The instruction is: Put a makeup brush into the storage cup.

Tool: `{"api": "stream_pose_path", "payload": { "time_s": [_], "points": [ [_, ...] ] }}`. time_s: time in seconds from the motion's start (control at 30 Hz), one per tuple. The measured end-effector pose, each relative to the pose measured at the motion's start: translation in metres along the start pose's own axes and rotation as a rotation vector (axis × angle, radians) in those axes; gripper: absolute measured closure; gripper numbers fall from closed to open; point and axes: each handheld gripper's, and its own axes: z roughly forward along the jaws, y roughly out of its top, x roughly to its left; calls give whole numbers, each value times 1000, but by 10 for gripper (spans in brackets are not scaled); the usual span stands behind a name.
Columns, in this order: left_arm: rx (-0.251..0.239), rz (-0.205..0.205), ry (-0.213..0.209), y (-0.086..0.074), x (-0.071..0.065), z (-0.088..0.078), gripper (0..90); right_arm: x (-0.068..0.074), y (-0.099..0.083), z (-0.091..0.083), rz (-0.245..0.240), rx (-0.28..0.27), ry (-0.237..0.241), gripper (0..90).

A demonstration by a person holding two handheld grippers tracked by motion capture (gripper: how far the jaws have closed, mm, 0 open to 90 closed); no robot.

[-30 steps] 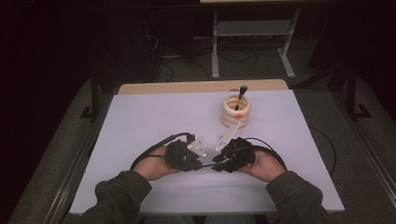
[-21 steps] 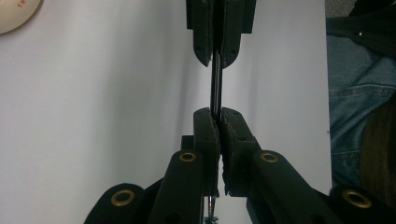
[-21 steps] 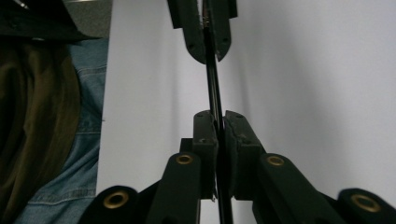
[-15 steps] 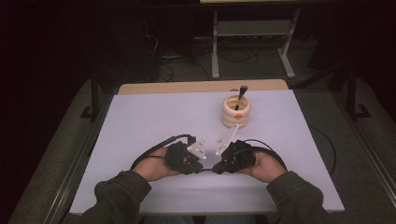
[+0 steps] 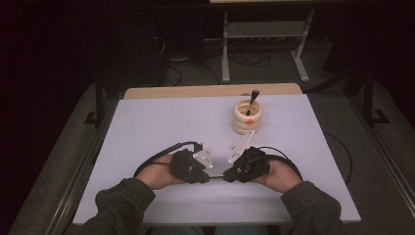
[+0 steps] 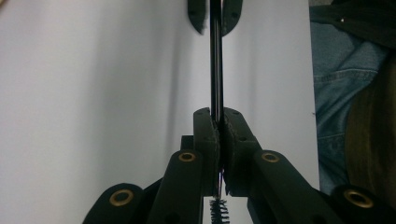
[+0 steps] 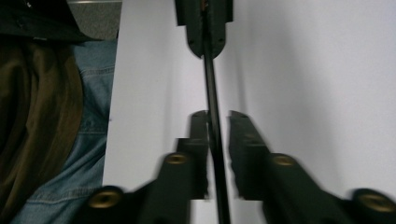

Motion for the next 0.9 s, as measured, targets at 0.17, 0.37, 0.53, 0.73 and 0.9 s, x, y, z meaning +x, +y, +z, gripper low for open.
{"api": "stream_pose_path", "payload": {
  "time_s": [0.17, 0.37, 0.53, 0.73, 0.9],
  "points": [
    [10, -5, -1, 1, -1, 1, 857, 1, 1, 3, -8, 18, 0, 767],
    [9, -2, 1, 2, -3, 3, 854, 6, 1, 7, -36, 42, 12, 842],
    [-47, -64, 20, -5, 0, 0, 694, 8, -7, 5, -15, 13, 9, 845],
    [-116, -145, 17, -24, 5, -10, 617, 10, -27, 0, 25, -34, 8, 845],
    [-162, -201, 33, -36, 9, -17, 584, 9, -42, -12, 69, -80, -25, 845]
  ]
}}
